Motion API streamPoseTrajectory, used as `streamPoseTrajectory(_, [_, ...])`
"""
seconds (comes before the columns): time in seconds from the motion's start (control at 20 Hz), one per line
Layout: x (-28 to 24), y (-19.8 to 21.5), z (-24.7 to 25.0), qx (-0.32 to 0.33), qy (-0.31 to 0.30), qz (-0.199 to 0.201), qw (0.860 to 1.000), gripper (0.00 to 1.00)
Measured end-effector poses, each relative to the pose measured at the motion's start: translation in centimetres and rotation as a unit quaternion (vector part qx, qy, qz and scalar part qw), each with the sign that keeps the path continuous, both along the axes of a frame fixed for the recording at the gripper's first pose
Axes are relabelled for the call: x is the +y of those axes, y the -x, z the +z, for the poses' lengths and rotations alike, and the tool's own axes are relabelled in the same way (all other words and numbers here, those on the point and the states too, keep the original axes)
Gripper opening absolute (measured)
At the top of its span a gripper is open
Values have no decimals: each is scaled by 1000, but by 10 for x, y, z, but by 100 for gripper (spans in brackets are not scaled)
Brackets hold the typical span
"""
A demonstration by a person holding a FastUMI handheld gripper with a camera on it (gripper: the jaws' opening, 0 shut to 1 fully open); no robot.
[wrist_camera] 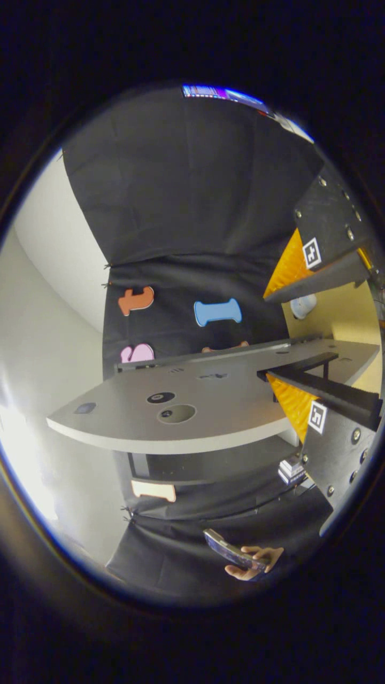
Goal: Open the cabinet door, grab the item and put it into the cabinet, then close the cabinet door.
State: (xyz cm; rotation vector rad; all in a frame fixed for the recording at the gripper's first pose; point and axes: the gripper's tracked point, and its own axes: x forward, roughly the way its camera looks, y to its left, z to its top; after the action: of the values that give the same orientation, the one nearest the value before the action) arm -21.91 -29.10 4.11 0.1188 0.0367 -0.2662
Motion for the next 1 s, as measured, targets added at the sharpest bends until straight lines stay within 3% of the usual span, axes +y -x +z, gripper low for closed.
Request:
streamPoseTrajectory(0.2, [23, -9, -2, 3, -11, 44, 999, 75])
streamPoseTrajectory(0.35, [84, -25, -6, -2, -49, 120, 992, 75])
streamPoseTrajectory(0.5, [81, -36, -13, 1, -44, 127, 991, 71])
streamPoseTrajectory(0.6, [92, -43, -12, 4, -48, 148, 988, 75])
streamPoseTrajectory(1.0, [136, -97, -36, 28, -42, 220, 974, 75])
